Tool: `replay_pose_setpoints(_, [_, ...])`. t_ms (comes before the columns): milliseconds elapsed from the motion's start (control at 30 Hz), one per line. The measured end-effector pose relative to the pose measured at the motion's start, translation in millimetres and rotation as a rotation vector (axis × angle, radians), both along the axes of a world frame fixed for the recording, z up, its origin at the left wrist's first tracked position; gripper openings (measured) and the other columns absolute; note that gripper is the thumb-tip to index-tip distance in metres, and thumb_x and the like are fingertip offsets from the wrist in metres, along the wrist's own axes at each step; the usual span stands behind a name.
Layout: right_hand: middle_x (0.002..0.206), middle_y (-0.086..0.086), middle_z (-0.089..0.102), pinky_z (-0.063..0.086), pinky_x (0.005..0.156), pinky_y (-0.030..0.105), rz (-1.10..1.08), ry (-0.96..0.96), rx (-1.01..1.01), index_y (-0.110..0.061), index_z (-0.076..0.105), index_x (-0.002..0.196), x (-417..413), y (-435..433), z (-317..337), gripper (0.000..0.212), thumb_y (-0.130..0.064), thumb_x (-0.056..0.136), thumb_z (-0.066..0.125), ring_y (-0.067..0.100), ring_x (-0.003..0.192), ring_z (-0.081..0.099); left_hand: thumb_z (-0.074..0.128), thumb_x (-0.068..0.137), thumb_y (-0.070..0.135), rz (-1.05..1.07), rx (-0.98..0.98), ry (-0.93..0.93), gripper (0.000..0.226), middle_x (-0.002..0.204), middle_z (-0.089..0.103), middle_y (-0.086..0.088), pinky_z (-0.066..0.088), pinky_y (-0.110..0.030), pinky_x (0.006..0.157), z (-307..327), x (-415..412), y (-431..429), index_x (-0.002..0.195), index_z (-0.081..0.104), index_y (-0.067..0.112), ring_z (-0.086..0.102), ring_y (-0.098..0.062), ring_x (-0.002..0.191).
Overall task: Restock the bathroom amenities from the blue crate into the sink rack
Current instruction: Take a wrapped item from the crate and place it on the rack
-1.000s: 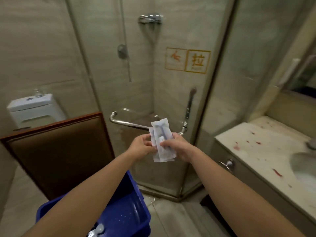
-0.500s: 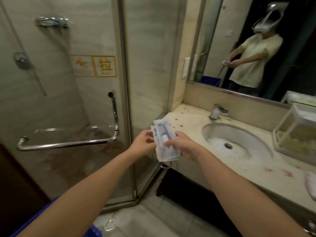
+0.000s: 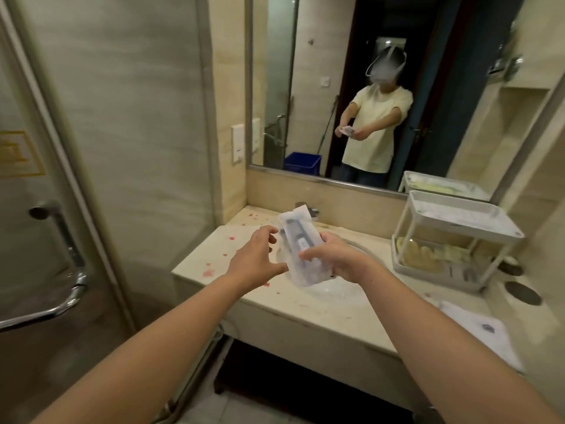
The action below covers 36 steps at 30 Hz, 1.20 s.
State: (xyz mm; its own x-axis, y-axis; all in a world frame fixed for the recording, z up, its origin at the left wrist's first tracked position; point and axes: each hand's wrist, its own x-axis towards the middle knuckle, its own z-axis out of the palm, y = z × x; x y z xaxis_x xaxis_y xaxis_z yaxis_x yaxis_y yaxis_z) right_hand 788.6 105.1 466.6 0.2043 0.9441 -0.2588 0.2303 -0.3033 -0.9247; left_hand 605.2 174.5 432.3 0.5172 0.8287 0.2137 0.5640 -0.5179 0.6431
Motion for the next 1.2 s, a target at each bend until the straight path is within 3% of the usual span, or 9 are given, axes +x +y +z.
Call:
replay_pose_setpoints(100, [0.112,0.007,0.067,0.055,0.085,0.043,-0.027,-0.041,0.007,-0.021,0.060,0.116,44,-5,3,0.046,-0.022,0.072,0.075,0.027,0.101,0.065,0.076,0.070,0.053,-0.038,0.084,0.021,0.080,0.127,0.042,0.017,0.056,-0.035,0.065,6,43,0,0.135,0.033,0.034,0.052,-0.006,0.106])
replay_pose_setpoints(300, [0.106,0.004,0.065,0.056,0.067,0.031,-0.077,-0.111,-0.032,-0.020,0.057,0.116,118,-23,13,0.045,-0.017,0.075,0.078,0.021,0.094,0.064,0.078,0.069,0.057,-0.098,0.351,0.069,0.090,0.137,0.034,0.003,0.049,-0.030,0.089,11,125,0,0.143,0.031,0.034,0.044,-0.016,0.119])
replay_pose_setpoints(467, [0.111,0.012,0.064,0.055,0.085,0.042,-0.082,-0.196,-0.099,-0.013,0.058,0.119,168,-44,16,0.044,-0.013,0.078,0.075,0.025,0.096,0.064,0.081,0.066,0.052,-0.286,0.447,0.116,0.099,0.155,0.021,-0.002,0.029,-0.039,0.113,14,181,-2,0.147,0.027,0.034,0.023,-0.023,0.142])
replay_pose_setpoints(633, [0.106,0.009,0.064,0.055,0.074,0.032,-0.024,-0.269,-0.206,-0.014,0.057,0.114,208,-60,20,0.041,-0.010,0.078,0.076,0.022,0.091,0.064,0.080,0.070,0.049,-0.576,0.598,0.277,0.101,0.161,0.011,0.003,0.005,-0.040,0.123,15,236,1,0.149,0.020,0.033,0.006,-0.019,0.149])
replay_pose_setpoints(767, [0.120,0.015,0.062,0.055,0.093,0.044,-0.029,-0.303,-0.292,-0.010,0.055,0.120,237,-61,20,0.050,-0.007,0.075,0.078,0.030,0.108,0.063,0.076,0.073,0.048,-0.730,0.657,0.366,0.098,0.158,0.023,0.005,-0.002,-0.039,0.122,12,280,8,0.150,0.018,0.030,0.010,-0.018,0.149])
replay_pose_setpoints(867, [0.120,0.011,0.061,0.054,0.094,0.041,-0.037,-0.304,-0.329,-0.014,0.056,0.117,257,-58,23,0.046,-0.007,0.076,0.077,0.029,0.111,0.061,0.077,0.069,0.043,-0.791,0.649,0.349,0.085,0.139,0.044,0.004,0.015,-0.037,0.121,13,311,16,0.140,0.033,0.029,0.037,-0.018,0.131])
replay_pose_setpoints(967, [0.110,0.007,0.058,0.052,0.084,0.039,-0.074,-0.339,-0.347,-0.020,0.055,0.100,278,-56,26,0.035,-0.009,0.076,0.078,0.031,0.109,0.060,0.077,0.067,0.041,-0.837,0.566,0.361,0.067,0.121,0.053,0.009,0.040,-0.025,0.093,21,341,29,0.124,0.041,0.033,0.048,-0.014,0.109])
replay_pose_setpoints(1033, [0.103,0.003,0.059,0.050,0.074,0.034,-0.102,-0.332,-0.356,-0.022,0.055,0.096,291,-55,27,0.032,-0.009,0.076,0.077,0.026,0.099,0.059,0.076,0.068,0.040,-0.887,0.541,0.377,0.060,0.115,0.055,0.009,0.041,-0.025,0.076,27,361,38,0.118,0.044,0.031,0.052,-0.015,0.101])
replay_pose_setpoints(1200, [0.103,0.004,0.061,0.048,0.076,0.035,-0.232,-0.306,-0.328,-0.020,0.058,0.102,316,-53,30,0.038,-0.003,0.074,0.077,0.021,0.094,0.059,0.076,0.068,0.041,-1.009,0.564,0.382,0.056,0.107,0.058,0.010,0.044,-0.027,0.068,37,402,54,0.116,0.049,0.030,0.051,-0.012,0.088])
